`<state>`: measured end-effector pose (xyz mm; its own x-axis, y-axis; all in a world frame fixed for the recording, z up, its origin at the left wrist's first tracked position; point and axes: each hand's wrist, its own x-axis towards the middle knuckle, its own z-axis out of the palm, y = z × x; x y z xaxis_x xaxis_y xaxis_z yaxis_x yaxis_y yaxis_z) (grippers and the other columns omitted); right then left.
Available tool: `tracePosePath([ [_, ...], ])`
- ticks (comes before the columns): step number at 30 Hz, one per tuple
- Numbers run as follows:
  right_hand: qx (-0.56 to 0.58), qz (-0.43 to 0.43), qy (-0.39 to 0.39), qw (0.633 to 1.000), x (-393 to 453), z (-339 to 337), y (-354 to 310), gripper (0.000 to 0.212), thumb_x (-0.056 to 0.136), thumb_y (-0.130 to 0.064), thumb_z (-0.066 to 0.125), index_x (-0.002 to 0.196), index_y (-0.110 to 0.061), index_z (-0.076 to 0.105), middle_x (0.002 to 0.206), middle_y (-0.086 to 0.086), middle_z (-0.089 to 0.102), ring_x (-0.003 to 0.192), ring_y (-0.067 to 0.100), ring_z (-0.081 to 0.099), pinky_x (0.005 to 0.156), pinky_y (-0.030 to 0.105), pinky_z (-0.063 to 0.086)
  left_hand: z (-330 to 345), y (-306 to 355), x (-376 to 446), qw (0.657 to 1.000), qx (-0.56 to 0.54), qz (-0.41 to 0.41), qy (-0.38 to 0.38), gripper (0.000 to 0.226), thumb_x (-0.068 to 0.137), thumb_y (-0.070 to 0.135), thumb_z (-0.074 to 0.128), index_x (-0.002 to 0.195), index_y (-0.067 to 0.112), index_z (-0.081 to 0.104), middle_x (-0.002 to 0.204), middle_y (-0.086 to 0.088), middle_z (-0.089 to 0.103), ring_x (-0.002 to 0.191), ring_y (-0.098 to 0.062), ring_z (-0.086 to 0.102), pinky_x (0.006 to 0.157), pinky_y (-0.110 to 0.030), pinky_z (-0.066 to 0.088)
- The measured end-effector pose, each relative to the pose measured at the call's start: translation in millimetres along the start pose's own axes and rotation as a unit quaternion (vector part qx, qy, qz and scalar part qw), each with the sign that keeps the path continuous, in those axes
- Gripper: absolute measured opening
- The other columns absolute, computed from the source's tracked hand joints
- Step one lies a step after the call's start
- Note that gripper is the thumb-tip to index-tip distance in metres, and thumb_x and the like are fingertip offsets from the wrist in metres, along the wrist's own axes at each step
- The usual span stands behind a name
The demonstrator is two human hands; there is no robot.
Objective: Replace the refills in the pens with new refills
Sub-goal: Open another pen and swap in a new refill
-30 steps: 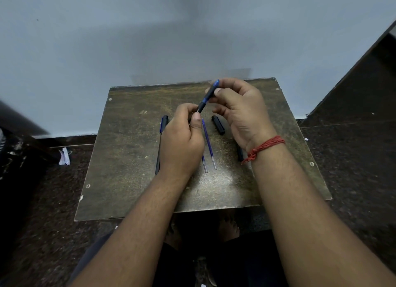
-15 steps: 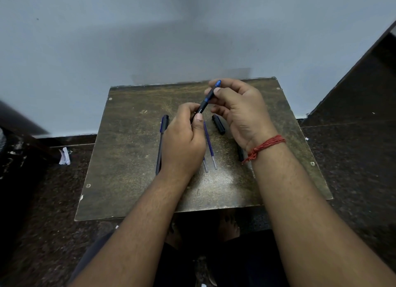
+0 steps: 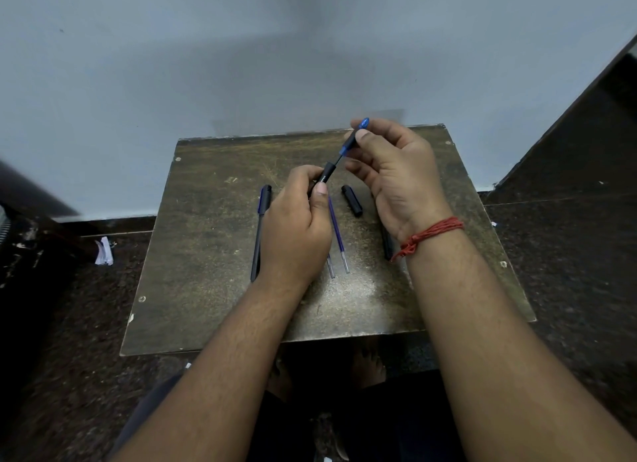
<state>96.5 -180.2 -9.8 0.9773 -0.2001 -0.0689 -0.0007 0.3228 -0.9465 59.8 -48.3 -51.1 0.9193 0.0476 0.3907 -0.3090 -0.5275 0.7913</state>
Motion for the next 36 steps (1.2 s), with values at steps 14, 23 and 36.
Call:
tracePosePath([
  [14, 0.050, 0.008, 0.022, 0.998, 0.0, -1.9, -3.8, 0.012, 0.095, -0.001, 0.058, 0.102, -0.007, 0.066, 0.087, 0.007, 0.071, 0.078, 0.017, 0.069, 0.072, 0.030, 0.055, 0.4, -1.8, -0.6, 1.000, -0.004, 0.002, -0.014, 0.041, 0.100, 0.017, 0.043, 0.135, 0.030, 0.059, 0.115, 0.009, 0.070, 0.100, -0.008, 0.063, 0.084, -0.037, 0.054],
  [23, 0.078, -0.024, 0.066, 0.994, 2.7, -3.7, -6.6, 0.010, 0.094, 0.001, 0.060, 0.100, -0.004, 0.065, 0.088, 0.010, 0.069, 0.077, 0.019, 0.068, 0.072, 0.030, 0.057, 0.7, -1.4, -0.7, 1.000, -0.016, 0.001, -0.017, 0.041, 0.100, 0.013, 0.043, 0.133, 0.032, 0.061, 0.115, 0.013, 0.069, 0.105, -0.004, 0.063, 0.088, -0.037, 0.053],
  [36, -0.012, 0.010, -0.015, 1.000, -0.2, 1.4, -0.4, 0.008, 0.094, 0.002, 0.059, 0.097, -0.004, 0.064, 0.087, 0.010, 0.071, 0.075, 0.020, 0.069, 0.072, 0.030, 0.059, -0.3, -0.5, 0.7, 1.000, 0.017, 0.010, 0.004, 0.025, 0.104, 0.028, 0.049, 0.124, 0.028, 0.063, 0.108, 0.011, 0.072, 0.097, -0.008, 0.067, 0.081, -0.037, 0.054],
])
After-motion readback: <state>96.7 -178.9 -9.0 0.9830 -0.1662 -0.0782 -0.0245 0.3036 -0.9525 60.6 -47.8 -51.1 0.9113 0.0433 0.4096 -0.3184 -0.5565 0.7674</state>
